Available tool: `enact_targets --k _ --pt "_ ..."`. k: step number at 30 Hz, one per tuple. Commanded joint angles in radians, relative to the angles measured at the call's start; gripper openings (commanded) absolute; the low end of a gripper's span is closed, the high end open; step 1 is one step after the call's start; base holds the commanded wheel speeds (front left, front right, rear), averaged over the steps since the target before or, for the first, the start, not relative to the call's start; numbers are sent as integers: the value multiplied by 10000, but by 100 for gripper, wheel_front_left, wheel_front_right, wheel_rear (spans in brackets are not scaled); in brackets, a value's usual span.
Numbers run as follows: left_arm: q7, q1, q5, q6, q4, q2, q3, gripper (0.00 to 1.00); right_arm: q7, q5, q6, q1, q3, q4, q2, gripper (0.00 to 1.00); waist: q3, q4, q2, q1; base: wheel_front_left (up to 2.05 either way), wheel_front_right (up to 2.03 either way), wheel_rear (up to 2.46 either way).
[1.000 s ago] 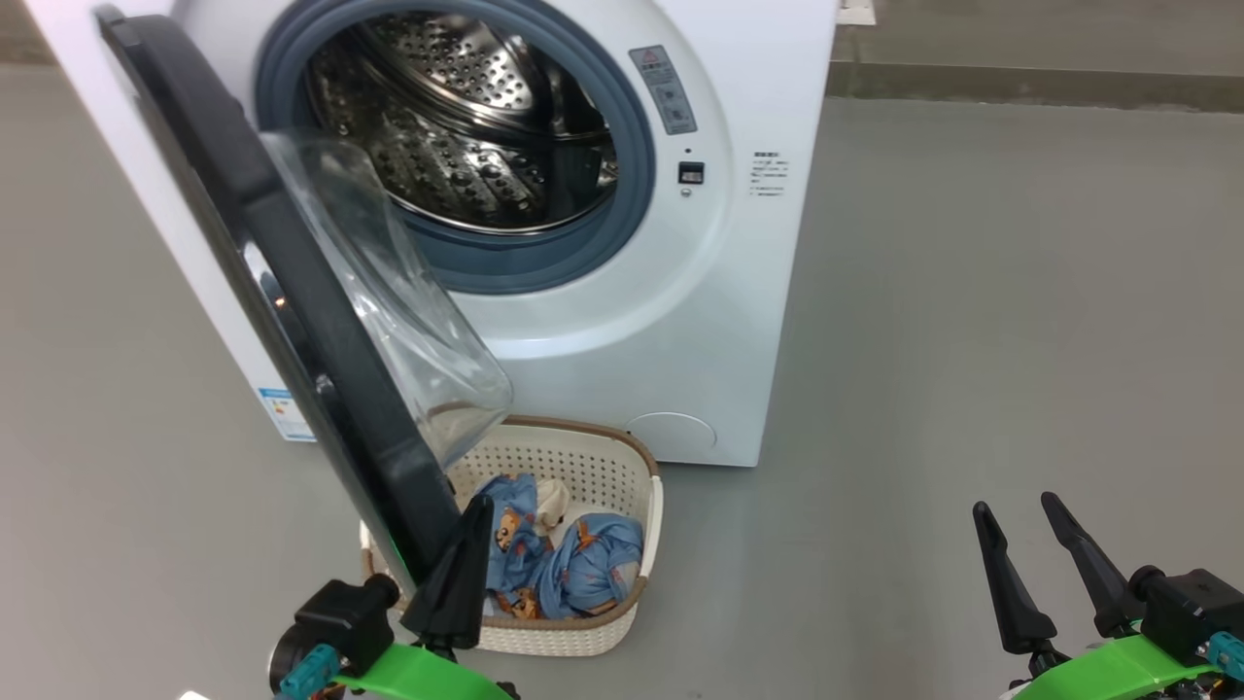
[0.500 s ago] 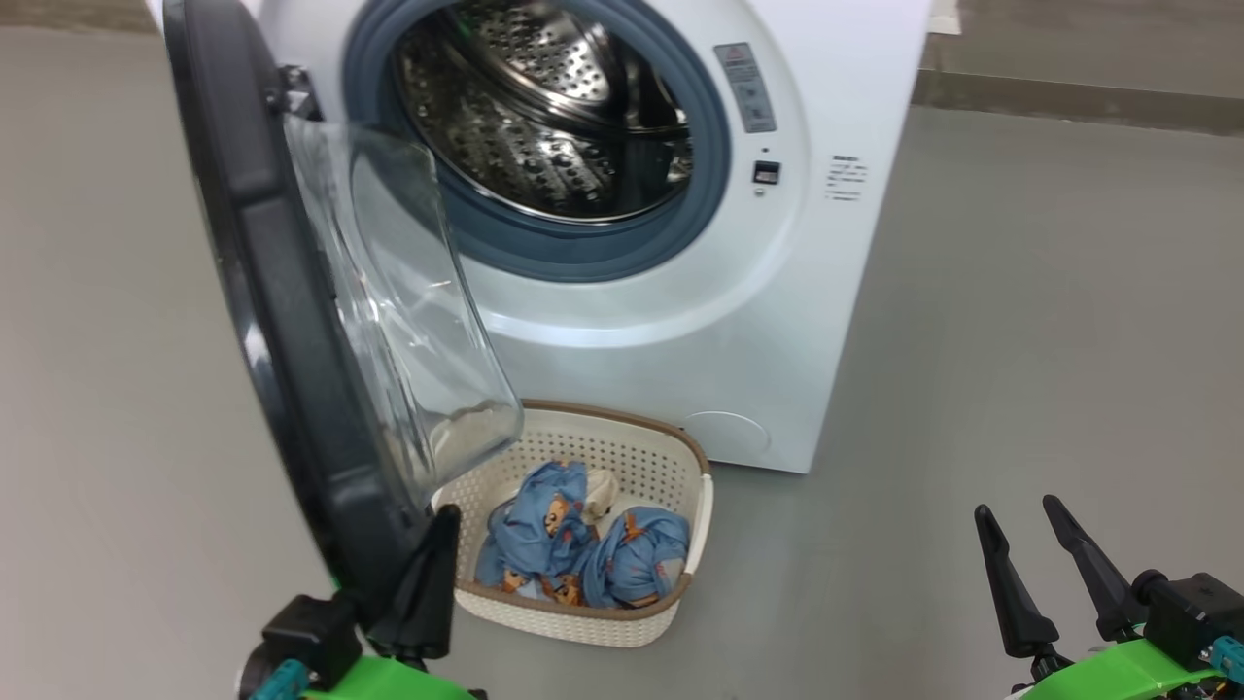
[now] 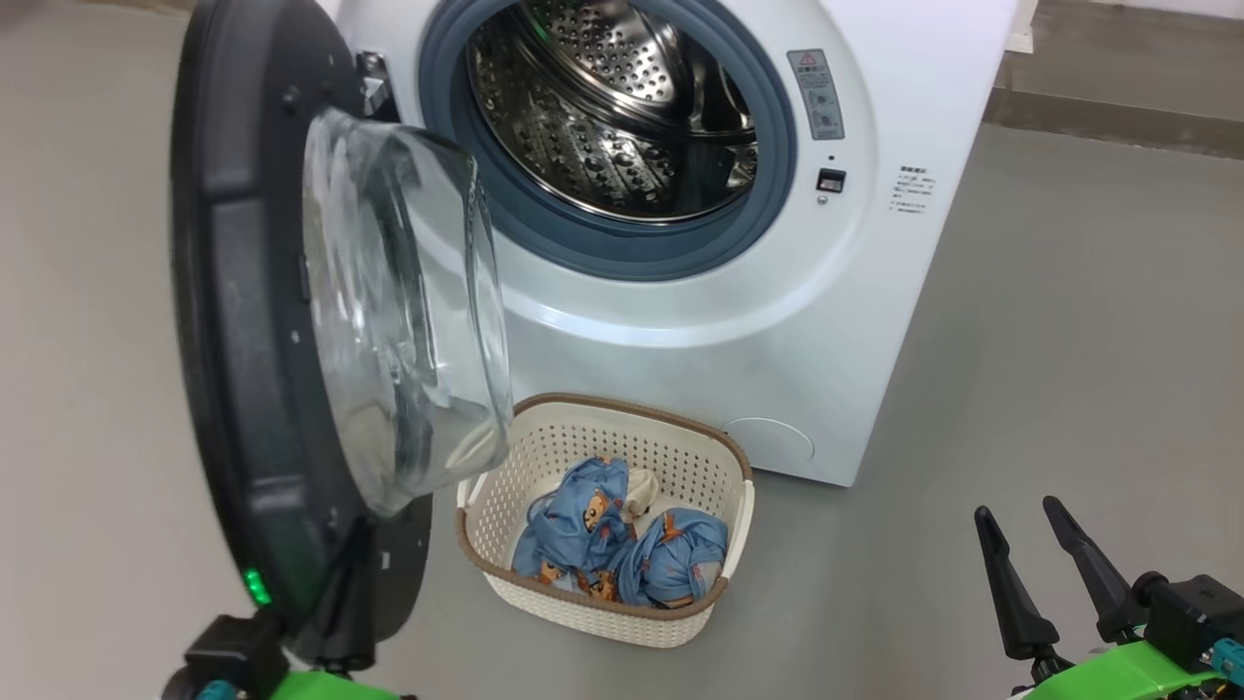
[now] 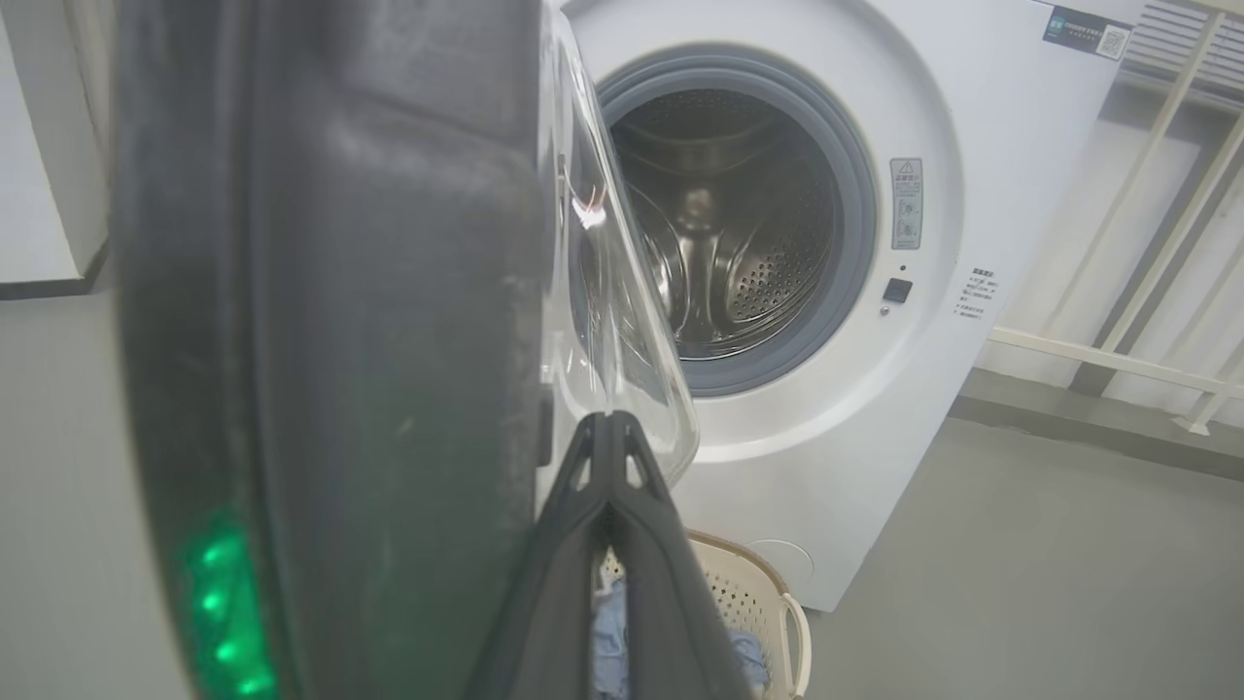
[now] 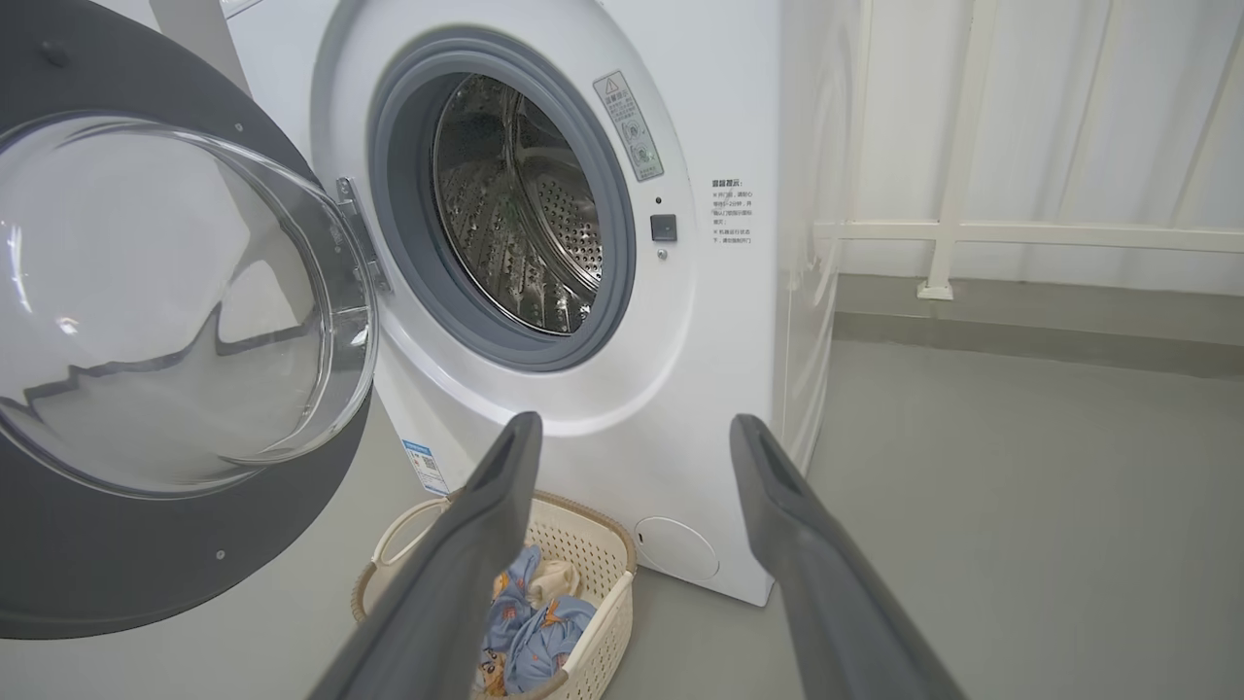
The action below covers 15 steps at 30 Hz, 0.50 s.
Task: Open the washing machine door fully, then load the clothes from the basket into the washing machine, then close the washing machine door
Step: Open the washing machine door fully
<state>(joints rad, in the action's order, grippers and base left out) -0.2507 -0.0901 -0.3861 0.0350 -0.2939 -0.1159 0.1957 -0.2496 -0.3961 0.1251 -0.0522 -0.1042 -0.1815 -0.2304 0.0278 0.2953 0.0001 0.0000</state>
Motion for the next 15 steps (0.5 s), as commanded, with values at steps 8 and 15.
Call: enact_targets --k 8,15 --pt "35 -546 -96 394 187 -772 -965 0 -122 203 56 74 -189 299 -214 100 -43 90 -1 0 0 0 0" --pt "38 -871 -207 611 -280 -1194 -1419 0 -122 195 56 54 -148 315 -230 100 -167 102 -1 0 0 0 0"
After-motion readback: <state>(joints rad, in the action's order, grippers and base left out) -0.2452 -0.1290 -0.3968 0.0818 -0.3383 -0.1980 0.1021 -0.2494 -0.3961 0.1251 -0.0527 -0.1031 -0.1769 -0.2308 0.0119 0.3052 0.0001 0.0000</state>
